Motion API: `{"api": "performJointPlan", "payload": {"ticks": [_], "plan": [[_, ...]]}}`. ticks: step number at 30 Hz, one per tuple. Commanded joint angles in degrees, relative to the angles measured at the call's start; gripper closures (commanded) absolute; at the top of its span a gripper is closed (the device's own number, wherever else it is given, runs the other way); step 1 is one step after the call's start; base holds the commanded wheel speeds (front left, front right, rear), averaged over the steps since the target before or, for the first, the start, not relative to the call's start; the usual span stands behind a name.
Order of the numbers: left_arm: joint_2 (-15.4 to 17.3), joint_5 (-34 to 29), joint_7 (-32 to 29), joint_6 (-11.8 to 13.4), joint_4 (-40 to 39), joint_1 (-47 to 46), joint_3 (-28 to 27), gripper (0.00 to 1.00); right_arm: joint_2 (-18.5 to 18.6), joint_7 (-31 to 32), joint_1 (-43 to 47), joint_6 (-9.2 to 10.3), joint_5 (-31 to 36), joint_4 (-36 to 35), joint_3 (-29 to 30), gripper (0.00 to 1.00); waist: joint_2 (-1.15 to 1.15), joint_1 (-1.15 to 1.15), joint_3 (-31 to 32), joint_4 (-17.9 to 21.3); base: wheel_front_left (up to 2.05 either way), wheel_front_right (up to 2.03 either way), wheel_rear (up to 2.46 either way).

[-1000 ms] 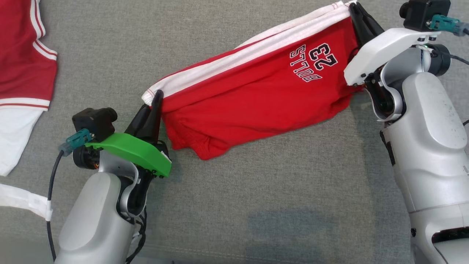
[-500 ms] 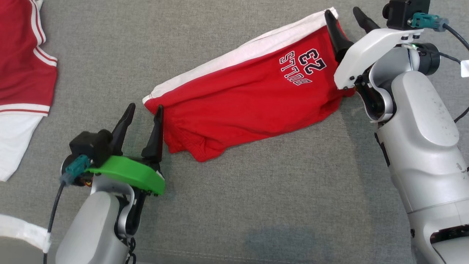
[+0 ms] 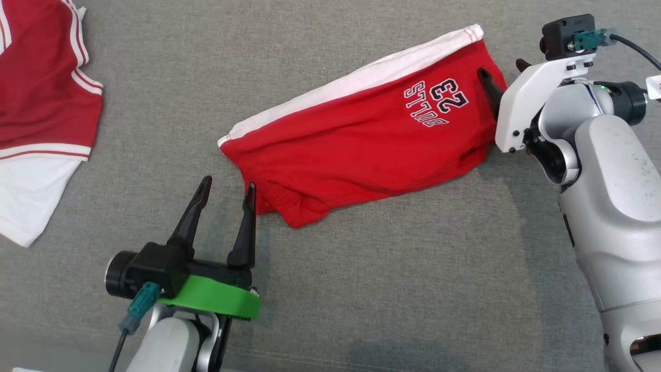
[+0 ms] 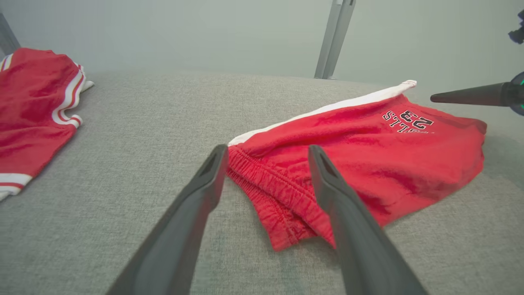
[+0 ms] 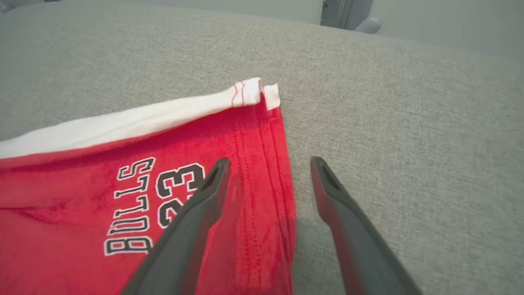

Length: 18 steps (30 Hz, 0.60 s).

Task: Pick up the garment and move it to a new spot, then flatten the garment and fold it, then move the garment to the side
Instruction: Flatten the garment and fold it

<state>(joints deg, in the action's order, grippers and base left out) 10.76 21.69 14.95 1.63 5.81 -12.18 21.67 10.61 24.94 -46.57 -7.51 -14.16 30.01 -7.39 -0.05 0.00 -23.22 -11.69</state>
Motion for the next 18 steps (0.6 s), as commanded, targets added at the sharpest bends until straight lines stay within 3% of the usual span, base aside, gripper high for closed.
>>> {"api": "performJointPlan", "payload": {"ticks": [1,12,13,15,18], "plan": [[-0.69,-1.48,0.26,-0.63,-1.31,-0.01,-0.6,0.0,0.67,0.16,0.24,0.04,1.03,0.19,0.47,0.0,0.05,0.0,-1.46,-1.93,0.0,0.0,0.0],[-5.17,-5.81,0.2,-5.13,-2.17,2.27,-7.24,0.0,1.02,4.17,0.48,0.04,4.23,2.91,1.08,0.0,0.05,0.0,-1.65,-3.87,0.0,0.0,0.0],[-5.49,-6.19,0.2,-5.43,-2.07,2.37,-7.72,0.0,0.91,4.67,0.66,0.04,4.29,3.33,0.98,0.16,0.05,0.0,-1.47,-3.78,0.0,0.0,0.0],[-5.94,-6.47,0.2,-5.98,-1.86,2.71,-8.65,0.0,0.7,4.6,0.94,0.03,4.56,3.61,0.53,1.0,0.05,0.0,-0.89,-3.24,0.0,0.0,0.0],[-6.47,-6.99,0.21,-6.76,-1.15,3.62,-9.92,0.0,-0.32,3.41,1.86,0.04,3.27,3.68,0.54,1.0,0.05,0.0,0.77,-1.63,0.0,0.0,0.0]]}}
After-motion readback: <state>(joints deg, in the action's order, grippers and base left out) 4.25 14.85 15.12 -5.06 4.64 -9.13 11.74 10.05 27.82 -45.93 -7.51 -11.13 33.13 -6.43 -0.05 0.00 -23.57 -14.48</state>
